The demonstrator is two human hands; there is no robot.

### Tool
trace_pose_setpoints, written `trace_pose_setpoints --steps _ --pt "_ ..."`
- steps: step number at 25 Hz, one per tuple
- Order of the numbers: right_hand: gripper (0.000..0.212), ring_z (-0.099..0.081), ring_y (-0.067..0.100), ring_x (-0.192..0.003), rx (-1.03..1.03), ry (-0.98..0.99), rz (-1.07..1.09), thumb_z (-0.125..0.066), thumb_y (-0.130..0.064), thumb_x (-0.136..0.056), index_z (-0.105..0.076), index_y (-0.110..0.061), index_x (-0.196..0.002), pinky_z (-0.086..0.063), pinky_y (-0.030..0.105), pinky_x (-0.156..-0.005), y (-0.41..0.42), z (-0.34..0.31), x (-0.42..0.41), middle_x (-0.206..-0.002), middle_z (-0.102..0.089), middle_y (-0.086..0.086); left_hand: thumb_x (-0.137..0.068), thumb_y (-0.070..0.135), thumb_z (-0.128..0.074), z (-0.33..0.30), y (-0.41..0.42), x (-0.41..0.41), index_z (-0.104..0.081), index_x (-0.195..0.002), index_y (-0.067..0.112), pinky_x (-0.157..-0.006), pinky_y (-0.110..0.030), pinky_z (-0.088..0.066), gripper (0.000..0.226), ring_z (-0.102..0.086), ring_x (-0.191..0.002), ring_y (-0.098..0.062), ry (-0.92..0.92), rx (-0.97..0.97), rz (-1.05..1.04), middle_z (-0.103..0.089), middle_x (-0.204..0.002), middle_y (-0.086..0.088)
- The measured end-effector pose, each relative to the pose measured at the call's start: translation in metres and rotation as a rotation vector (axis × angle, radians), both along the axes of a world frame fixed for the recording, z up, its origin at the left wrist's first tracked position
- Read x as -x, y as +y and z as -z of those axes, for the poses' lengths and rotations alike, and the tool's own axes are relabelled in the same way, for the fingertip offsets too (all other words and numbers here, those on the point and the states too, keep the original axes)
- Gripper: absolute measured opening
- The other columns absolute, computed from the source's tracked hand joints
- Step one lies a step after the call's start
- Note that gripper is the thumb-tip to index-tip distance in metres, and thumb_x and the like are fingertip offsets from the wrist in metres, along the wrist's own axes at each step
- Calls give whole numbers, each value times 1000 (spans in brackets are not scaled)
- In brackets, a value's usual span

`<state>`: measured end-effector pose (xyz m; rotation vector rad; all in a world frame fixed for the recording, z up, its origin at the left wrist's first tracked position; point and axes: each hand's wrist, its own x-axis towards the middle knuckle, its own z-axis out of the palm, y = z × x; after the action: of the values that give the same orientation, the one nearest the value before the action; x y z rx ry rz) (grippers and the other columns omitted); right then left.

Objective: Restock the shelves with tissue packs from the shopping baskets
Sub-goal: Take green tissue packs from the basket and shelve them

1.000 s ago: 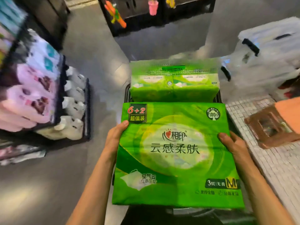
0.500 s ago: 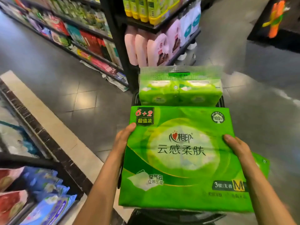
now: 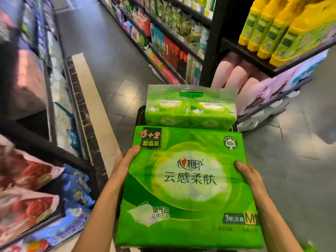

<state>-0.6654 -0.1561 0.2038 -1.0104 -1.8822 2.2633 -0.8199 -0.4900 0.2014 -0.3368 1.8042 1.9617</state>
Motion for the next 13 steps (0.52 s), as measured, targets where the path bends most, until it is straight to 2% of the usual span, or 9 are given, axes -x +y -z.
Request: trace_pose_setpoints --steps 2,5,7,8,10,11,13 --pt "91 -72 13 -62 -11 12 -72 -84 -55 -49 -63 1 -117 -53 22 -49 1 -2 61 -75 -77 0 -43 61 -85 3 -9 36 -73 -100 14 -90 -40 -57 75 -74 -84 -21 -14 10 -73 -78 -94 -9" --pt "98 -72 9 -66 -22 68 -180 -86 -61 -45 -64 0 -118 -53 20 -53 5 9 148 -78 -78 -3 -47 56 -84 1 -11 89 -81 -83 21 -80 -33 -58 51 -74 -79 -17 -1 19 -174 -78 -93 -7" --pt "80 -71 4 -64 -1 54 -236 -83 -54 -52 -64 -6 -113 -52 16 -53 14 17 221 -78 -78 -4 -58 42 -79 -2 -7 136 -82 -69 29 -68 -28 -58 17 -73 -68 -13 17 12 -236 -78 -84 -3" --pt "64 -70 1 -63 19 45 -280 -79 -47 -63 -64 -8 -112 -51 14 -53 20 18 257 -82 -78 -4 -58 35 -77 -3 -6 158 -82 -68 28 -71 -30 -59 13 -73 -68 -14 11 9 -295 -78 -81 -4" --pt "30 -68 -4 -62 48 6 -315 -70 -28 -88 -64 -10 -112 -51 11 -54 25 12 324 -84 -76 -7 -57 40 -78 -9 0 200 -83 -79 24 -86 -39 -56 27 -74 -79 -21 -16 -11 -382 -78 -89 -8" --pt "22 -69 -4 -64 35 8 -329 -62 -20 -95 -64 -9 -114 -52 12 -56 30 13 358 -81 -76 -10 -61 43 -77 -13 2 220 -83 -86 23 -87 -41 -56 32 -74 -84 -23 -2 -27 -403 -78 -94 -9" --pt "20 -70 1 -70 58 18 -353 -57 -18 -97 -65 -11 -115 -54 13 -62 33 3 412 -80 -76 -14 -66 44 -73 -20 7 251 -82 -90 21 -74 -34 -60 34 -75 -83 -23 37 -29 -444 -78 -94 -10"
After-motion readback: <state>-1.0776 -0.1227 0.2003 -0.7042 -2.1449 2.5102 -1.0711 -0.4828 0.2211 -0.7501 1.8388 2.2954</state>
